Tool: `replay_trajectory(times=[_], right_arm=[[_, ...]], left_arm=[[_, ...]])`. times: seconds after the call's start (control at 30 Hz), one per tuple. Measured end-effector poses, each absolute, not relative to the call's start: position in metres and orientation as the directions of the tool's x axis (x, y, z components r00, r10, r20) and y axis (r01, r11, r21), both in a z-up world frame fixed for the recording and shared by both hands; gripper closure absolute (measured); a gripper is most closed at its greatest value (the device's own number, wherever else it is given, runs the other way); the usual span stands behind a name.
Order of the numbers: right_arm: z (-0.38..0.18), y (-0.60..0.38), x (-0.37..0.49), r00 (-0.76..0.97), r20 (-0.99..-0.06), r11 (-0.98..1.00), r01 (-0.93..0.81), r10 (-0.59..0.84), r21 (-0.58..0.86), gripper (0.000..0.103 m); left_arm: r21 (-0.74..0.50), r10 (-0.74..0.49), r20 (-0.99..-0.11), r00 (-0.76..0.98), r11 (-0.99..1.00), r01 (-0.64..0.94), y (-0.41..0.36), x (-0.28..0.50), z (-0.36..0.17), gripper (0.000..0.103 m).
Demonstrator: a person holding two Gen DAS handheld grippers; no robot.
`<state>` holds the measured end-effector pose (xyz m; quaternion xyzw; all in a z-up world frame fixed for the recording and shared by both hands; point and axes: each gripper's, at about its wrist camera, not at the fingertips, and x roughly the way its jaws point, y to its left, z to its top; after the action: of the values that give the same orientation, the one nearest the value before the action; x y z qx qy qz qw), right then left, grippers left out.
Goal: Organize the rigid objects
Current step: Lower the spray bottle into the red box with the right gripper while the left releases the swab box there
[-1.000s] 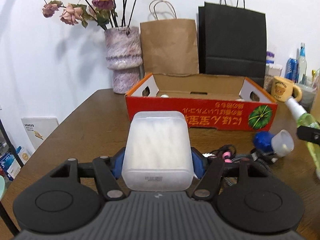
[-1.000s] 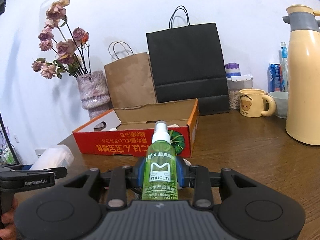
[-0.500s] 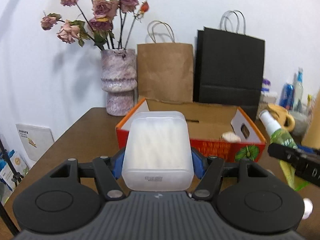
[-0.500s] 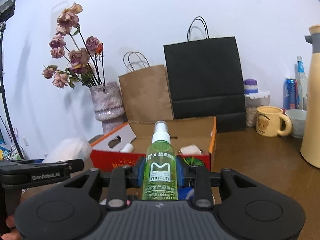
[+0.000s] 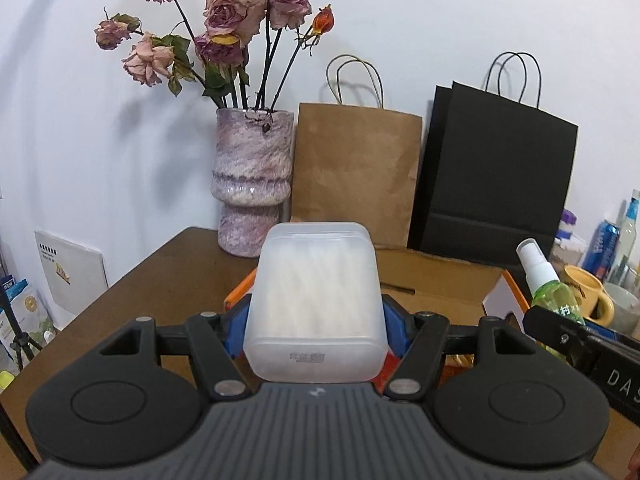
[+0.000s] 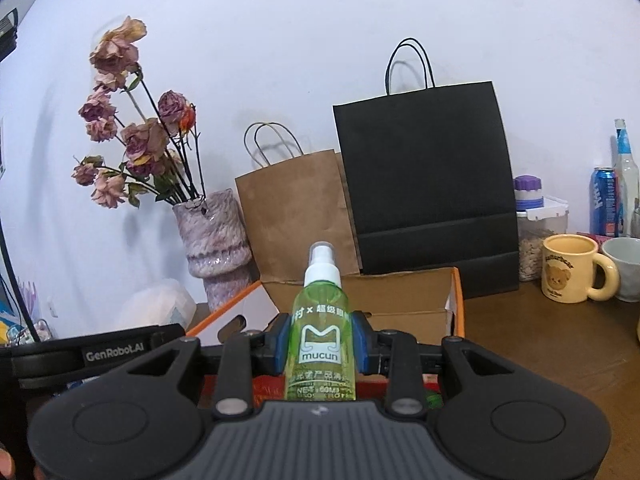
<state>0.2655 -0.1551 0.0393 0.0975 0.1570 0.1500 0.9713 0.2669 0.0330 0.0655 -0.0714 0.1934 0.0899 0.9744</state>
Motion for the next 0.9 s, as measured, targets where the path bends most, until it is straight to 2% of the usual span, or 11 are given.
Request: replay_trajectory(times=[0.37,0.9], right_arm=[[0.039,-0.147,0.329,0.896,-0.299,0.932,-0.255,0.328,0.257,0.072],[0.016,-0.137,0.403,0.855,-0.405,0.939,-0.238,0.324,0.248,0.072]], left_arm=[[-0.092,0.168,-0.411,0.896,0.970,-0.224,0.038,0.324,0.058,0.037],[-0.005,0.172,-0.465,0.868,0.980,-0.197,0.041,0.391,0.026,0.037]])
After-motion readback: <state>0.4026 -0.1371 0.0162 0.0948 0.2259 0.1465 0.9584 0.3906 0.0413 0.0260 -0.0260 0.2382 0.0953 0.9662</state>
